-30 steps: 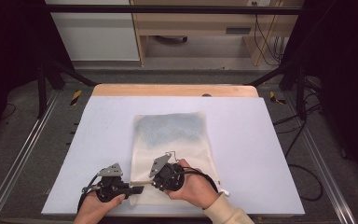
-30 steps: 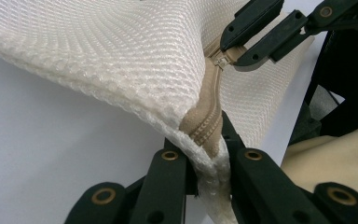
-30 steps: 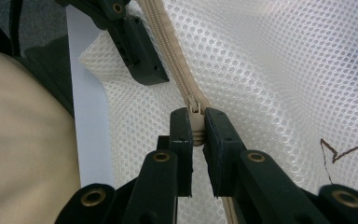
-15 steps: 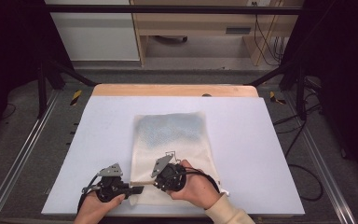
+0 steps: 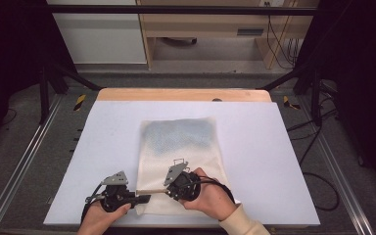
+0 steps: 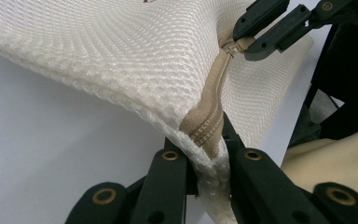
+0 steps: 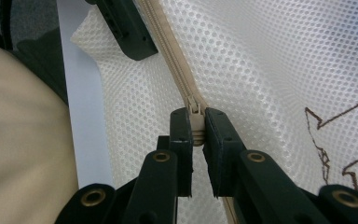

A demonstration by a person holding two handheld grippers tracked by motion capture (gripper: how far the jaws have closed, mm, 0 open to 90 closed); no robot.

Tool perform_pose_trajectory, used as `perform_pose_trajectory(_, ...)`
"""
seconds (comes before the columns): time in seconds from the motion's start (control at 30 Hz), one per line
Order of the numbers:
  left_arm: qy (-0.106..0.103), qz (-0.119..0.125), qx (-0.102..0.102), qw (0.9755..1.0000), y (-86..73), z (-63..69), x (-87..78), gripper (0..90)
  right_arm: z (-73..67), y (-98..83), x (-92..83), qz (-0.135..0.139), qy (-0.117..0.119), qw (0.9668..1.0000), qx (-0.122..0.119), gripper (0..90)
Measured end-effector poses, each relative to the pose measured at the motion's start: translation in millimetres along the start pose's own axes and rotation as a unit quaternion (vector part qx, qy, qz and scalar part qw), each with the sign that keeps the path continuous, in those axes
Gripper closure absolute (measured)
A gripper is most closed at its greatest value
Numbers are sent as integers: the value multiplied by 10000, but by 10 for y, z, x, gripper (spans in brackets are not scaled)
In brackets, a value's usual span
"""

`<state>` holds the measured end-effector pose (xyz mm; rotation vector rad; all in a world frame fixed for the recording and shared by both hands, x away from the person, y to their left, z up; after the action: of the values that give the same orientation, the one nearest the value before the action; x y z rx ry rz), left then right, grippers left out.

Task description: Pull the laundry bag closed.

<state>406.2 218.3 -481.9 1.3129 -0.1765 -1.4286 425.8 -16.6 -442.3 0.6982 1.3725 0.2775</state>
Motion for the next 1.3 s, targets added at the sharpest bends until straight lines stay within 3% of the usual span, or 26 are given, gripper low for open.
perform_pose_trajectory(1.3, -47, 17, 31, 10000, 11, 19, -14, 846, 43, -167, -95, 40, -65, 9998, 171, 821)
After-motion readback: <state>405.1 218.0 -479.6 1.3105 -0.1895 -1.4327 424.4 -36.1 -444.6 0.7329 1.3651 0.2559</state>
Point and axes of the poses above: each handheld gripper's, and its own axes: x roughly forward along the jaws, y roughly out of its top, z roughly to its right, the point moved 1 cm from there along x, roughly forward along the jaws
